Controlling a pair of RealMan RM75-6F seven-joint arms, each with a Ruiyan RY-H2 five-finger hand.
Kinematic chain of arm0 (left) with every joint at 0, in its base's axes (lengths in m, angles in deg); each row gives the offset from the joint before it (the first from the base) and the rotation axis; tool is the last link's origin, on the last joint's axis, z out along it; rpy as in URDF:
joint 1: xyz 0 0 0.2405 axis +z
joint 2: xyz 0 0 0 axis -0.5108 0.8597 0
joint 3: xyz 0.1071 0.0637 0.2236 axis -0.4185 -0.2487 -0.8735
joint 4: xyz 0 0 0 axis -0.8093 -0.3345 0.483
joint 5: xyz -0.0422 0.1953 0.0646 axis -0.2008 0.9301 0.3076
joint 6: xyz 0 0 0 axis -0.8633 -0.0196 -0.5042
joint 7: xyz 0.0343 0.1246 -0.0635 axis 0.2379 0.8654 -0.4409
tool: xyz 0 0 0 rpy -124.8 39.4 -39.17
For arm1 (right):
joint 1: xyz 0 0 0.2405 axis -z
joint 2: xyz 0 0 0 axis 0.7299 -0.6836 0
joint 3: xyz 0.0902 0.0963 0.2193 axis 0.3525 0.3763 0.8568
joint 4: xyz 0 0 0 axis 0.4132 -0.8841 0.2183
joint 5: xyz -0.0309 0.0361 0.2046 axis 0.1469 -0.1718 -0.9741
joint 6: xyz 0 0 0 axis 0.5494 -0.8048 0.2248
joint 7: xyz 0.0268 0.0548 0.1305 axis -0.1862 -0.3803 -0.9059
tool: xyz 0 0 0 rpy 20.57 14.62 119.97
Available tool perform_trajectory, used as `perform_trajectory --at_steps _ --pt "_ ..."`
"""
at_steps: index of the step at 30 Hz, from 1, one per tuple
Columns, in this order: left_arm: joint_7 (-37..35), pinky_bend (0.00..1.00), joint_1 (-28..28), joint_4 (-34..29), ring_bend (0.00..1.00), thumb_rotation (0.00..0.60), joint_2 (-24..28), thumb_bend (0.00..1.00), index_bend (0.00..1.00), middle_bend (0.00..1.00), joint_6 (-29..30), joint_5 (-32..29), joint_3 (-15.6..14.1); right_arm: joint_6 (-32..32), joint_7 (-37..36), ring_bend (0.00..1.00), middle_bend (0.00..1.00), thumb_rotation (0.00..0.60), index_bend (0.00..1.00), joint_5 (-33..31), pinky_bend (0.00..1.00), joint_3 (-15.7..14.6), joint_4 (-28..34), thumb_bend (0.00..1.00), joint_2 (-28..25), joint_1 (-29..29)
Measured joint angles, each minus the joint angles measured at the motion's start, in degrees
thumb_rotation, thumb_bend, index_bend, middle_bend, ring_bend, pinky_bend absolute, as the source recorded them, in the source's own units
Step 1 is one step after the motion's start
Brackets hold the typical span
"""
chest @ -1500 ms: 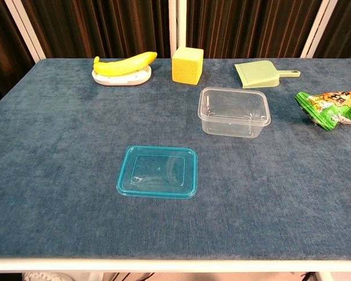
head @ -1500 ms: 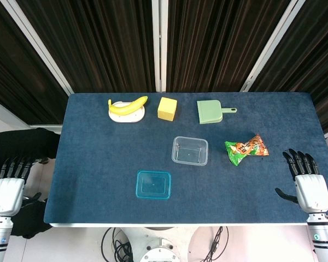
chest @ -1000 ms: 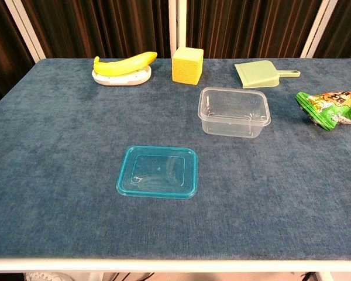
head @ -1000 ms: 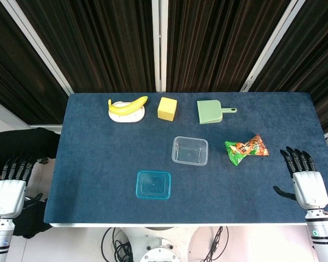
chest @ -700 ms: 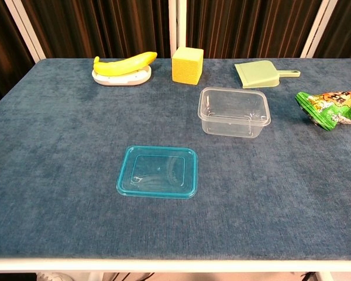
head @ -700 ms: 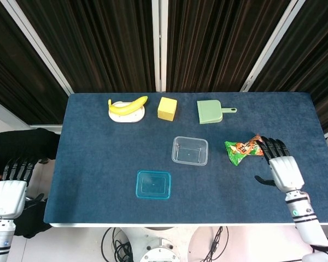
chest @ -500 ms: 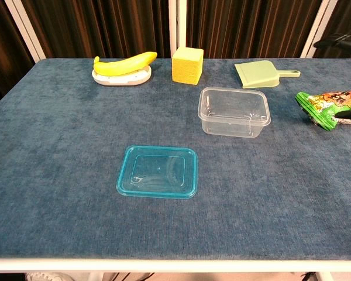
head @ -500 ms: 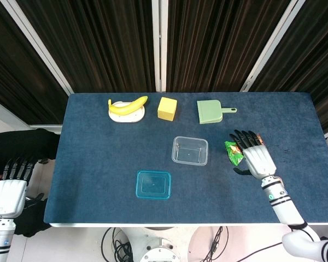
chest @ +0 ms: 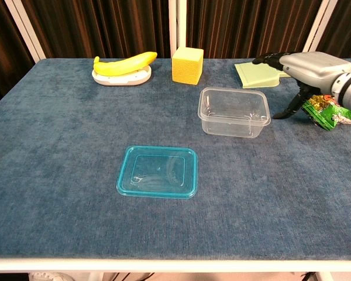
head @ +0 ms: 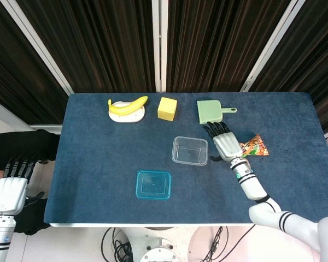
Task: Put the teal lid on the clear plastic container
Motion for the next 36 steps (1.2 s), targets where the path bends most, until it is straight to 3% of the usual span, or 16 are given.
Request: perform_trajectory --at_steps 15,20,25,29,32,36 --pt "-2.14 0.0 -1.29 1.62 0.0 0.6 -0.1 0.03 0.08 0.05 -1.23 0.22 0.39 4.95 0.18 0.0 0.0 0.6 0.0 -1.59 0.0 3.75 -11.86 0.03 12.43 -13.21" --pt "-1.91 0.0 -2.77 0.99 0.0 0.6 0.33 0.03 0.08 0.05 -3.03 0.99 0.44 6.17 1.46 0.0 0.0 0.6 0.0 -2.61 0.0 4.0 -13.49 0.03 14.04 -15.33" --pt "-1.71 0.0 -6.26 -2.26 0.0 0.6 1.15 0.03 0.08 0.05 -8.11 2.08 0.39 5.26 1.93 0.0 0.0 0.6 0.0 -3.16 0.0 2.87 -8.97 0.03 10.38 -12.8" --pt "-1.47 0.0 -10.74 -5.13 0.0 0.6 1.55 0.03 0.08 0.05 -12.35 4.95 0.58 1.42 2.49 0.0 0.0 0.6 0.0 -2.69 0.0 1.26 -0.51 0.03 3.93 -8.51" --pt "-1.74 0.0 -14.41 -7.07 0.0 0.6 1.26 0.04 0.09 0.05 -16.14 6.63 0.98 -2.86 3.26 0.0 0.0 0.6 0.0 -2.29 0.0 -0.2 8.15 0.03 -3.09 -4.14" --pt "-1.95 0.05 -19.09 -8.93 0.0 0.6 0.14 0.16 0.11 0.09 -22.59 7.06 1.61 -10.71 3.32 0.0 0.0 0.6 0.0 -1.6 0.0 -2.51 20.56 0.03 -14.77 3.72"
